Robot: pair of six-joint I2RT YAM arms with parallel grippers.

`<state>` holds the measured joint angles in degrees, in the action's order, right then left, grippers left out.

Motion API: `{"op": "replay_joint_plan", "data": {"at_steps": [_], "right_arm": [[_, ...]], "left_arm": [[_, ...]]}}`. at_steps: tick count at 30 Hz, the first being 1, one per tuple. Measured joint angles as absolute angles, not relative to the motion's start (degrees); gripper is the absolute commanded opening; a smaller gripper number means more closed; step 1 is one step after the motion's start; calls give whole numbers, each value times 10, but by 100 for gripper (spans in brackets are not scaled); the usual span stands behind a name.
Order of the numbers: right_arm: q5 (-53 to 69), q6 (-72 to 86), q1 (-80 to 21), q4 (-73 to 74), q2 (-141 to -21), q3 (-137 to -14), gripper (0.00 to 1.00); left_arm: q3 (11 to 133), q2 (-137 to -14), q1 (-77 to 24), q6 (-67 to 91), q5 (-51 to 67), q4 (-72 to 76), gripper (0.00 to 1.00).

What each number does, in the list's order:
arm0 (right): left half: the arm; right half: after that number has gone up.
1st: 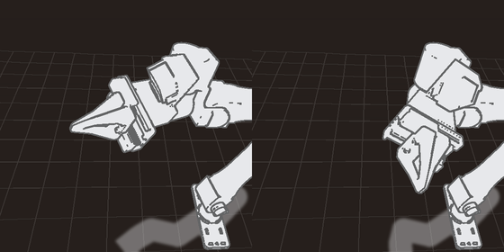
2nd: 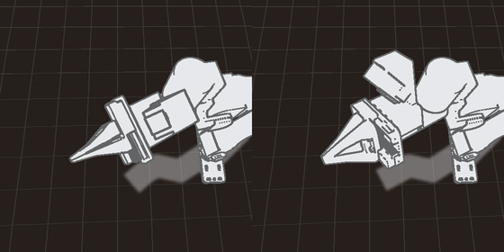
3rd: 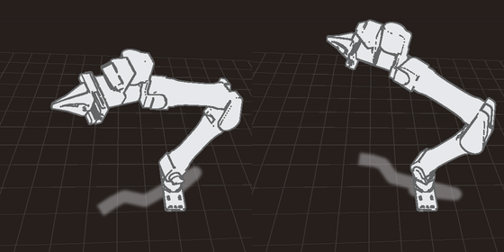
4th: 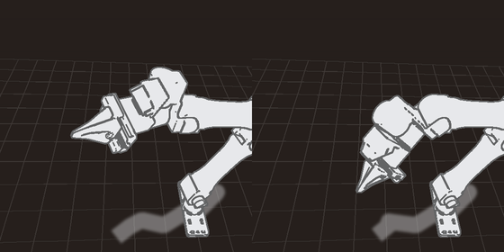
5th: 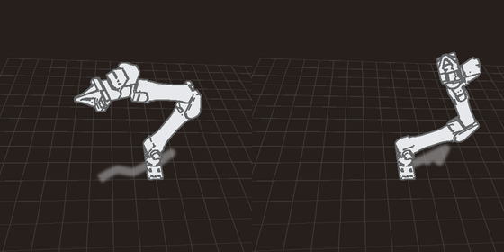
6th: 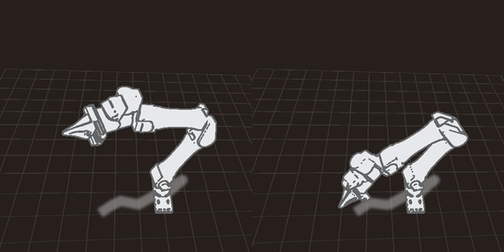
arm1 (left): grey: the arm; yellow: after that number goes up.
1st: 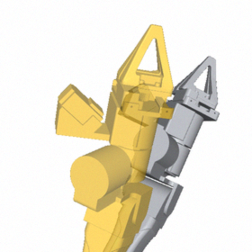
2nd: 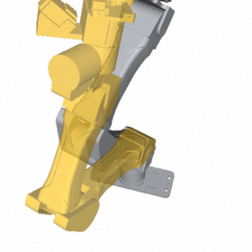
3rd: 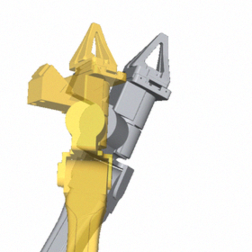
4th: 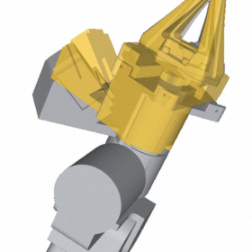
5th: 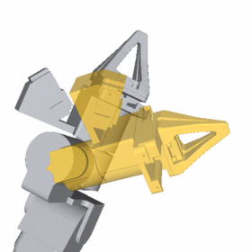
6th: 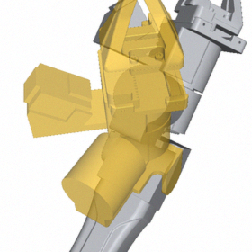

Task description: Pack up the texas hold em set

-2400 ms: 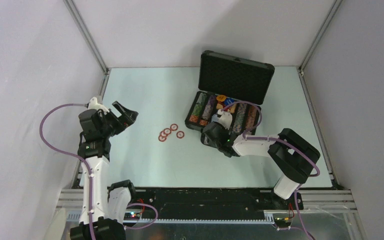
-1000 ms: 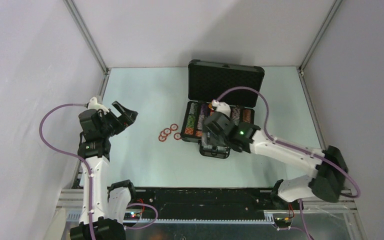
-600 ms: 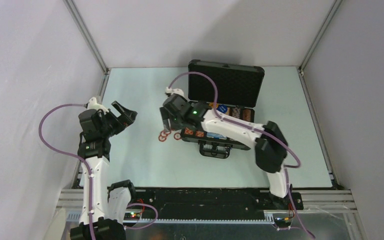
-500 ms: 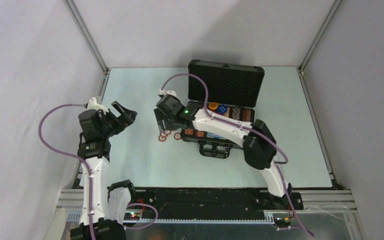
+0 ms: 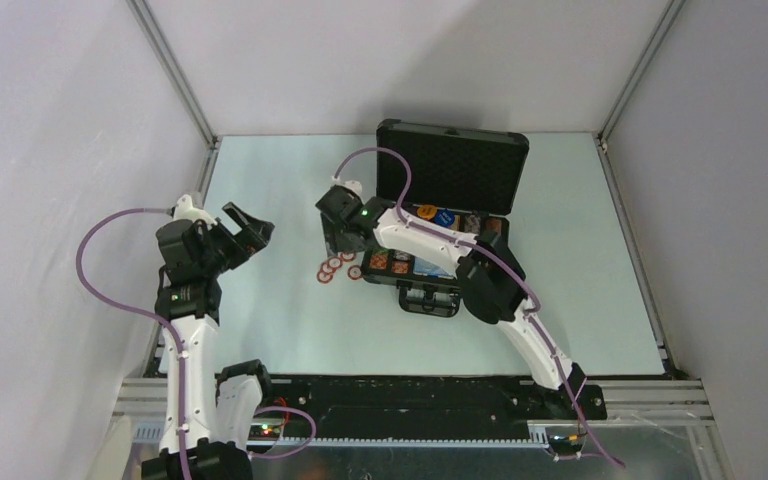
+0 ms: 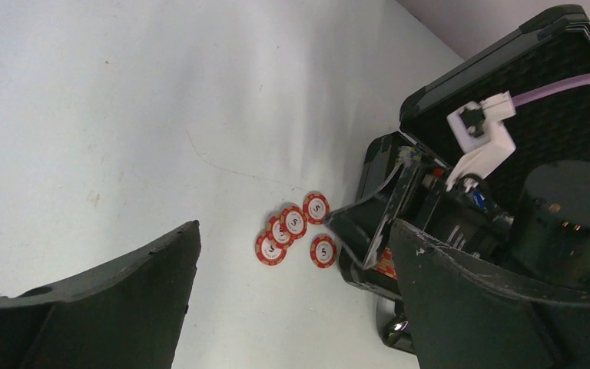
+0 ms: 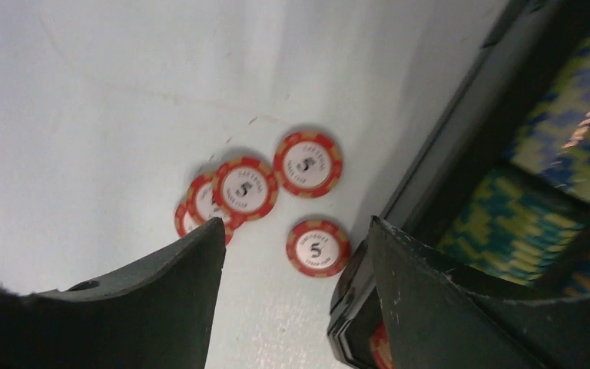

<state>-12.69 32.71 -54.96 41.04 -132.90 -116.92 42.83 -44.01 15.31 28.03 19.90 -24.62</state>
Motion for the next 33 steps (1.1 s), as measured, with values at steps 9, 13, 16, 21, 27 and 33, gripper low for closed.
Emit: {"op": "replay_joint_plan", "data": {"at_steps": [9, 13, 16, 21, 27, 33], "right_arm": [[-149, 371, -513, 423, -1337, -1201, 75], [-138, 375, -502, 412, -1337, -1198, 75], [-129, 375, -496, 408, -1337, -1197, 75], [-115, 375, -488, 406, -1337, -1197, 76], [-110, 375, -481, 390, -1334, -1184, 76], [-102, 375, -476, 355, -1317, -1145, 76]], "left_arm": [[428, -440, 153, 280, 199, -246, 97], [428, -440, 153, 280, 199, -246, 97], [428, -440, 153, 280, 199, -246, 97], [428, -440, 153, 280, 199, -246, 97], [428, -440, 153, 280, 199, -246, 97], [428, -440, 153, 280, 199, -246, 97]]}}
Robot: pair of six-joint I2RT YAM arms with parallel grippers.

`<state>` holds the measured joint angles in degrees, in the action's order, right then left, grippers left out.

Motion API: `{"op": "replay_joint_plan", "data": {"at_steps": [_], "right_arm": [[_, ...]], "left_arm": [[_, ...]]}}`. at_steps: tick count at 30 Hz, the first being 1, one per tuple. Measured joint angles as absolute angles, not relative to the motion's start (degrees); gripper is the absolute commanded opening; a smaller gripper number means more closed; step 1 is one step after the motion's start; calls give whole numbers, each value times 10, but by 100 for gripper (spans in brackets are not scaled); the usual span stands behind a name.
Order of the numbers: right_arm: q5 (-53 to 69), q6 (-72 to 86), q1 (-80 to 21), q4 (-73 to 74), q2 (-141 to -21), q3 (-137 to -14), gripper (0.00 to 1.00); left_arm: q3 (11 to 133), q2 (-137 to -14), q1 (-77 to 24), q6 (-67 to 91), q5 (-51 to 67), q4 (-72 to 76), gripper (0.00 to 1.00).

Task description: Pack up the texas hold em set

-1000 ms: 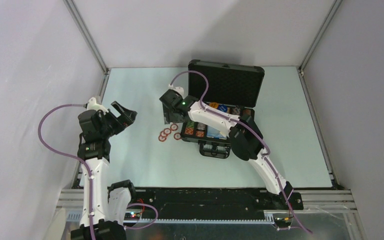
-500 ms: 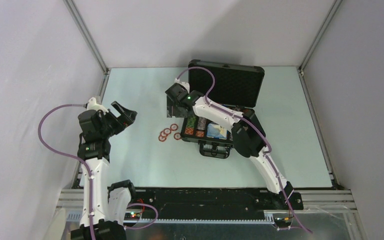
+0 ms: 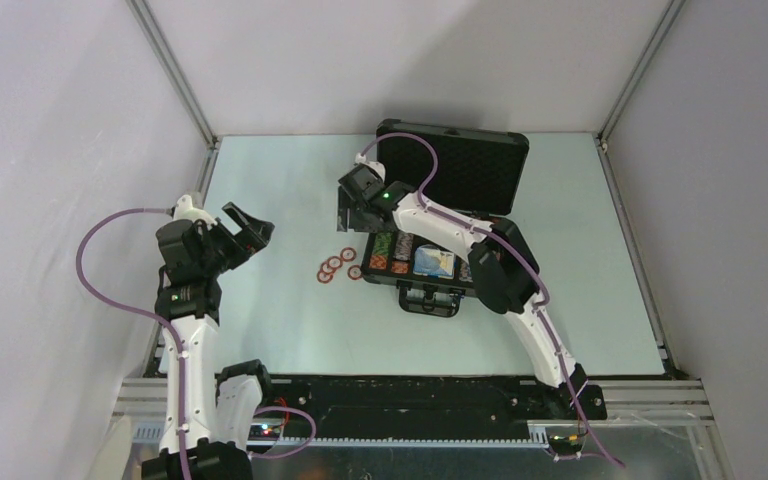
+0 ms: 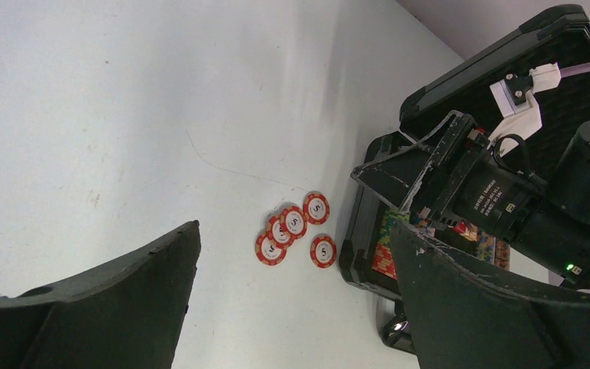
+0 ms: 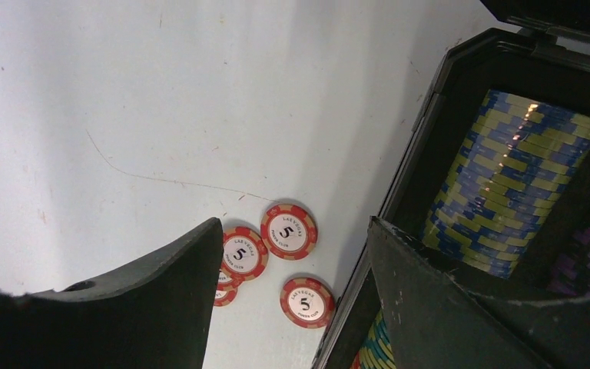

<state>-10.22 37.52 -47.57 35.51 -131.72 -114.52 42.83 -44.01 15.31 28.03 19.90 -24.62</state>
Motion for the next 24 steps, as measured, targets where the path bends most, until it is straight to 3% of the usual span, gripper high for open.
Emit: {"op": "replay_joint_plan", "data": {"at_steps": [14, 24], "right_arm": [[-84, 380, -465, 279, -1279, -1066, 76], [-103, 373, -448, 304, -1263, -1045, 77]], "left_arm": [[428, -440, 153, 280, 199, -246, 97], [428, -440, 153, 280, 199, -246, 97]]}}
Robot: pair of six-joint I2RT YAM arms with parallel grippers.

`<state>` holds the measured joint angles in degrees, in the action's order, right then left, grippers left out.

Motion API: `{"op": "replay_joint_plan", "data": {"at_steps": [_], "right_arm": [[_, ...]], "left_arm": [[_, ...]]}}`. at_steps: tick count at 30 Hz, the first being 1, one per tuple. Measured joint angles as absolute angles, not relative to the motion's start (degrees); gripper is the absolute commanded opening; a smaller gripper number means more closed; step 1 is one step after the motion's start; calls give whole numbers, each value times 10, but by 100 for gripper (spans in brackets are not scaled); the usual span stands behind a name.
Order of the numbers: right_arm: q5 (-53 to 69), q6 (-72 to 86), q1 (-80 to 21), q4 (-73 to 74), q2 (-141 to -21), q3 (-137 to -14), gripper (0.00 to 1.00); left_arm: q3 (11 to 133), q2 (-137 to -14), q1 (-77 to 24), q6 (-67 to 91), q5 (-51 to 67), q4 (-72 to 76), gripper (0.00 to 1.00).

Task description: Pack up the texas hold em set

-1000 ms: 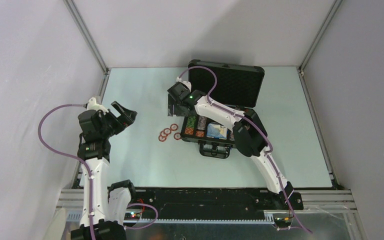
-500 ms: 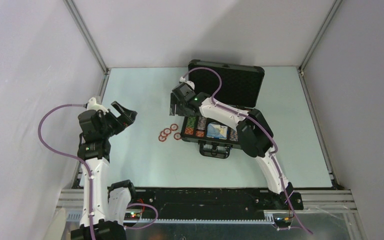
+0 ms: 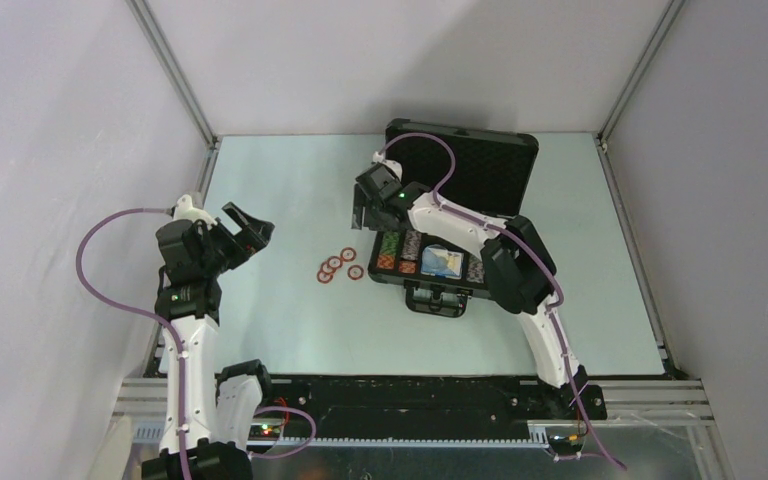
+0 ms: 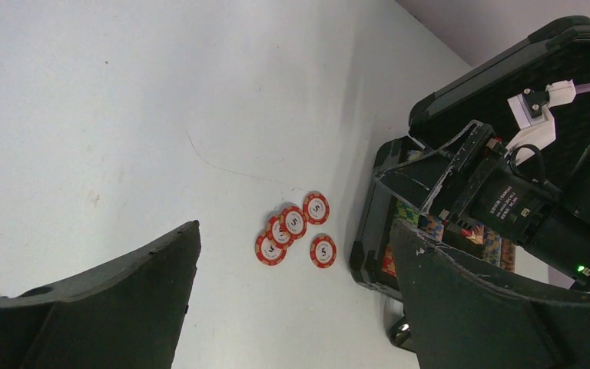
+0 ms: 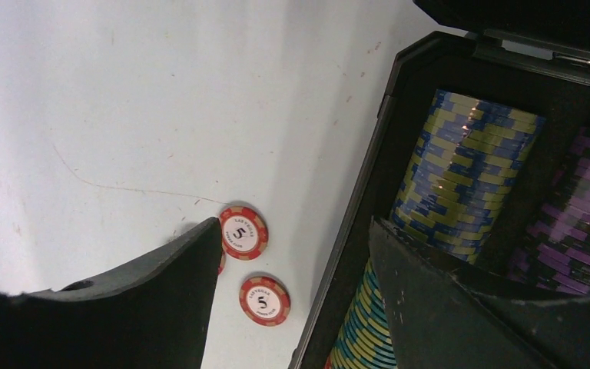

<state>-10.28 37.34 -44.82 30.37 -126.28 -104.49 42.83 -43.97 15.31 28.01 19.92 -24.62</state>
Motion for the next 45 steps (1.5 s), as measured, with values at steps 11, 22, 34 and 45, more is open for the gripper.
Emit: {"op": "replay_joint_plan", "data": {"at_steps": [11, 22, 34, 45], "right_arm": [[-116, 372, -434, 309, -1238, -1010, 77], [-117, 352, -426, 329, -1223, -1005, 77], [-173, 292, -420, 445, -1226, -1072, 85], [-163, 197, -469, 380, -1112, -1013, 87]], "left_arm": [[428, -440, 153, 280, 199, -246, 97], [428, -440, 153, 280, 199, -246, 97], [428, -440, 153, 280, 197, -246, 97], [426, -441, 153, 280, 197, -246, 97]]}}
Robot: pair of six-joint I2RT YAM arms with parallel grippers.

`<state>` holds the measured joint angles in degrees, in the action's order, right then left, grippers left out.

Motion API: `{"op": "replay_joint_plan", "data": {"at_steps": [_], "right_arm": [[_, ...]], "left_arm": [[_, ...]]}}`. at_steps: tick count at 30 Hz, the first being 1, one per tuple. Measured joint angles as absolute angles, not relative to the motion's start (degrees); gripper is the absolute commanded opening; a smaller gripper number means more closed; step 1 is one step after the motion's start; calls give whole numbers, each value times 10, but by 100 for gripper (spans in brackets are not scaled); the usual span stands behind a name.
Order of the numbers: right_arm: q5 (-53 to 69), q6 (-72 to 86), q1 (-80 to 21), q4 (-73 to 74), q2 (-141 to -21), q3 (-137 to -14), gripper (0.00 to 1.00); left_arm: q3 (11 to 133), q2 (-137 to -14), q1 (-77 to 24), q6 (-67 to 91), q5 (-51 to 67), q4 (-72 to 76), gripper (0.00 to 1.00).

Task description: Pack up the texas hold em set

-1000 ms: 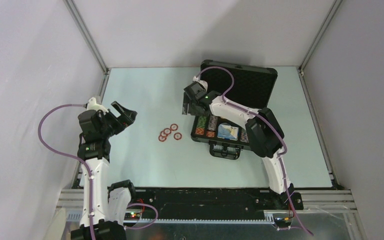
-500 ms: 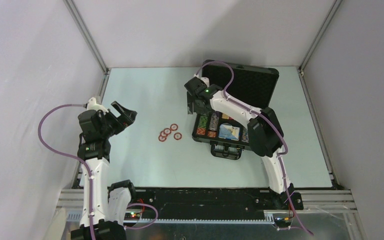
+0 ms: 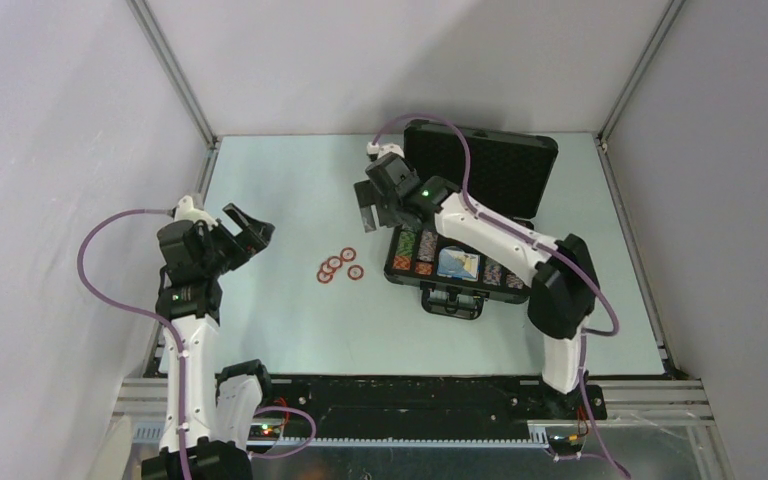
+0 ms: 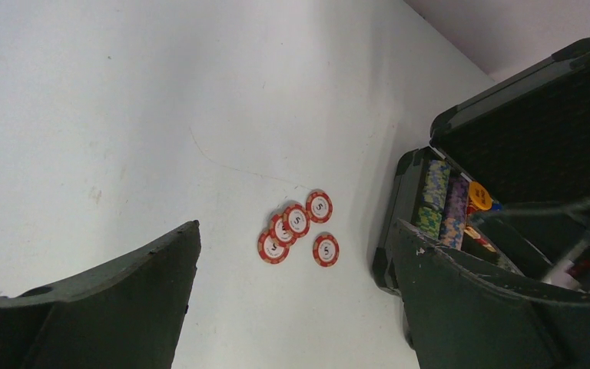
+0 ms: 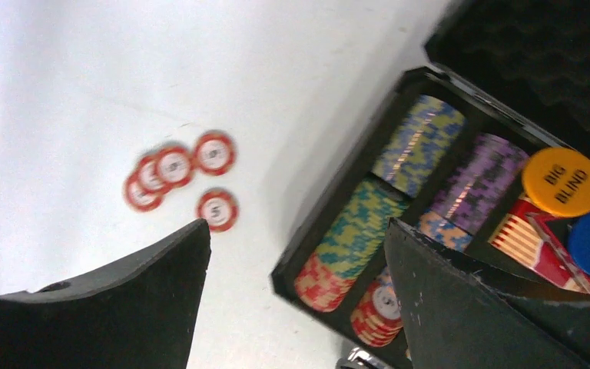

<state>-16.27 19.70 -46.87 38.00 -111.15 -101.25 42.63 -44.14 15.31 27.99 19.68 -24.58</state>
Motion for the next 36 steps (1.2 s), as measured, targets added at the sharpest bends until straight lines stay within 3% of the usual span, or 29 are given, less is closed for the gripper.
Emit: {"op": "replay_joint_plan", "data": {"at_steps": [5, 15, 30, 36], "right_arm": [[-111, 171, -497, 334, -1070, -978, 86], [-66, 159, -530, 291, -1120, -976, 86], [-43, 170, -507, 343, -1286, -1151, 77], [-44, 221, -491, 322, -1303, -1135, 76]], "left_arm": [[419, -442, 153, 280, 196, -247, 97], [419, -443, 153, 280, 177, -247, 97], [423, -435, 149, 280, 119, -313, 98], [423, -396, 144, 268, 101, -327, 98]]}}
